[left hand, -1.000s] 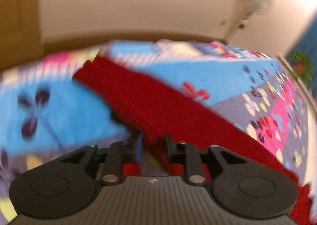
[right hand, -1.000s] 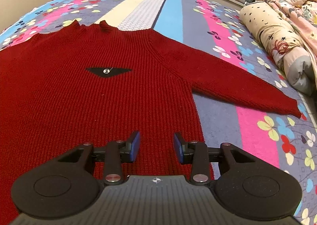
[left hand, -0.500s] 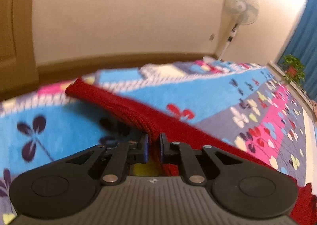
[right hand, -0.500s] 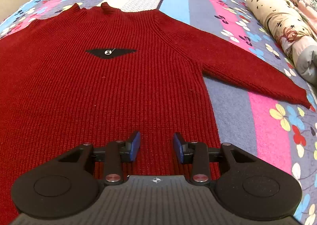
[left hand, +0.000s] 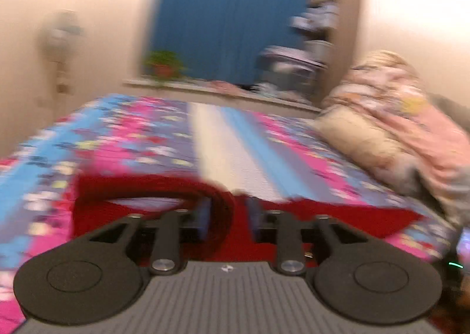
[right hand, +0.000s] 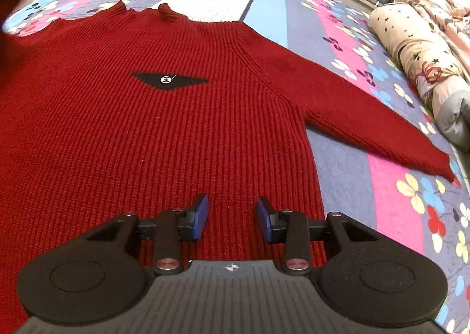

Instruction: Fold small clothes

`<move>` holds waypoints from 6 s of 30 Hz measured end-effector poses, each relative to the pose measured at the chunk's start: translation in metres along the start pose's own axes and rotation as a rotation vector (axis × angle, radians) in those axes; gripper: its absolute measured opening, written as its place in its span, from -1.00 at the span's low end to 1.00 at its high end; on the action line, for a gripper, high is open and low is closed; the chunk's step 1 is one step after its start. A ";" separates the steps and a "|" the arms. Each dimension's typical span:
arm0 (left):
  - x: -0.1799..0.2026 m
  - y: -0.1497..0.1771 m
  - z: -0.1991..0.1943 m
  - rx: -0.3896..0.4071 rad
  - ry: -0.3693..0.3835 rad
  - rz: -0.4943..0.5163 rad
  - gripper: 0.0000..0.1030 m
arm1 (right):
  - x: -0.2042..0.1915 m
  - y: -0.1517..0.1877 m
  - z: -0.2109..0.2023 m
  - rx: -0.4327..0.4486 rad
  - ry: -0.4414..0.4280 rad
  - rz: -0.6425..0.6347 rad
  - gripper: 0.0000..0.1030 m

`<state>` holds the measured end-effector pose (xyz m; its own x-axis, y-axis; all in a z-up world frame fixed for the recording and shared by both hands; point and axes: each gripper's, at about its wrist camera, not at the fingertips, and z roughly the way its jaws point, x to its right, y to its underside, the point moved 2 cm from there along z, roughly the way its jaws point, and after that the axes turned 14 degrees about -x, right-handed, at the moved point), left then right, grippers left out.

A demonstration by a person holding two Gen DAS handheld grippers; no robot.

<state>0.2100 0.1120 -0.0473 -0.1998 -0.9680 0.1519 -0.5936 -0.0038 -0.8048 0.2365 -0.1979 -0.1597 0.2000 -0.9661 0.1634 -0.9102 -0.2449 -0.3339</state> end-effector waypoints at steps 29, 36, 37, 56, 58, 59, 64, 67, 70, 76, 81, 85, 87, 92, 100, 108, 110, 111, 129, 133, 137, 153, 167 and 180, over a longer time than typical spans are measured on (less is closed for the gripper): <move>-0.111 0.035 0.027 -0.403 -0.339 -0.170 -0.33 | -0.031 -0.065 0.016 0.067 -0.471 0.496 -0.14; -0.117 0.035 0.024 -0.401 -0.338 -0.174 -0.33 | -0.033 -0.090 -0.007 0.222 -0.335 0.390 -0.82; -0.118 0.035 0.023 -0.400 -0.337 -0.176 -0.33 | -0.030 -0.093 -0.017 0.281 -0.322 0.369 -0.82; -0.098 0.038 0.055 -0.395 -0.158 -0.220 -0.33 | 0.119 -0.064 0.015 0.263 -0.203 0.493 -0.53; -0.098 0.046 0.068 -0.451 -0.199 -0.216 -0.33 | 0.143 -0.054 0.010 0.275 -0.217 0.534 -0.44; -0.098 0.052 0.075 -0.493 -0.232 -0.208 -0.27 | 0.157 -0.047 0.010 0.279 -0.217 0.562 -0.35; -0.092 0.046 0.071 -0.503 -0.280 -0.174 -0.17 | 0.233 -0.003 0.034 0.291 -0.174 0.737 -0.23; -0.086 0.038 0.058 -0.466 -0.279 -0.148 -0.17 | 0.274 0.011 0.063 0.226 -0.159 0.887 -0.18; -0.080 0.035 0.049 -0.438 -0.268 -0.115 -0.17 | 0.305 0.022 0.091 0.199 -0.170 1.024 -0.15; -0.087 0.038 0.040 -0.439 -0.297 -0.120 -0.17 | 0.330 0.020 0.113 0.292 -0.225 1.083 -0.15; -0.092 0.044 0.041 -0.458 -0.311 -0.118 -0.17 | 0.345 0.023 0.122 0.333 -0.258 1.131 -0.22; -0.094 0.048 0.041 -0.464 -0.314 -0.107 -0.17 | 0.344 0.017 0.120 0.334 -0.208 1.110 -0.59; -0.094 0.048 0.040 -0.463 -0.313 -0.107 -0.17 | 0.342 0.015 0.121 0.335 -0.192 1.101 -0.66; -0.097 0.053 0.041 -0.485 -0.324 -0.102 -0.17 | 0.334 0.013 0.120 0.335 -0.138 1.059 -0.67; -0.108 0.058 0.037 -0.496 -0.339 -0.117 -0.17 | 0.327 0.011 0.120 0.348 -0.084 1.023 -0.67; -0.115 0.057 0.028 -0.486 -0.340 -0.127 -0.17 | 0.301 -0.020 0.072 0.402 0.089 0.957 -0.74; -0.118 0.053 0.024 -0.468 -0.337 -0.141 -0.17 | 0.264 -0.045 0.039 0.475 0.173 0.813 -0.75; -0.119 0.051 0.022 -0.460 -0.335 -0.152 -0.17 | 0.237 -0.060 0.020 0.522 0.195 0.721 -0.75; -0.137 0.044 -0.009 -0.409 -0.291 -0.233 -0.17 | -0.162 -0.082 -0.004 0.375 -0.333 -0.085 -0.40; -0.148 0.047 -0.016 -0.410 -0.293 -0.255 -0.17 | -0.182 -0.092 -0.011 0.433 -0.314 -0.144 -0.15; -0.153 0.050 -0.018 -0.417 -0.292 -0.267 -0.17 | -0.196 -0.103 -0.002 0.307 -0.309 -0.168 -0.11; -0.086 0.074 -0.062 -0.326 -0.307 -0.160 -0.17 | 0.089 0.099 -0.112 0.316 -0.185 0.188 -0.14; -0.034 0.140 -0.153 -0.369 -0.241 -0.315 -0.17 | 0.164 0.181 -0.071 0.086 -0.333 0.296 0.02; -0.033 0.229 -0.155 -0.581 -0.267 -0.375 -0.13 | 0.139 0.209 -0.050 -0.066 -0.263 0.155 0.03</move>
<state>-0.0398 0.1818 -0.1476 0.2496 -0.9563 0.1523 -0.9164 -0.2841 -0.2820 0.0558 -0.3789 -0.1601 0.1359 -0.9816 -0.1339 -0.9571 -0.0952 -0.2735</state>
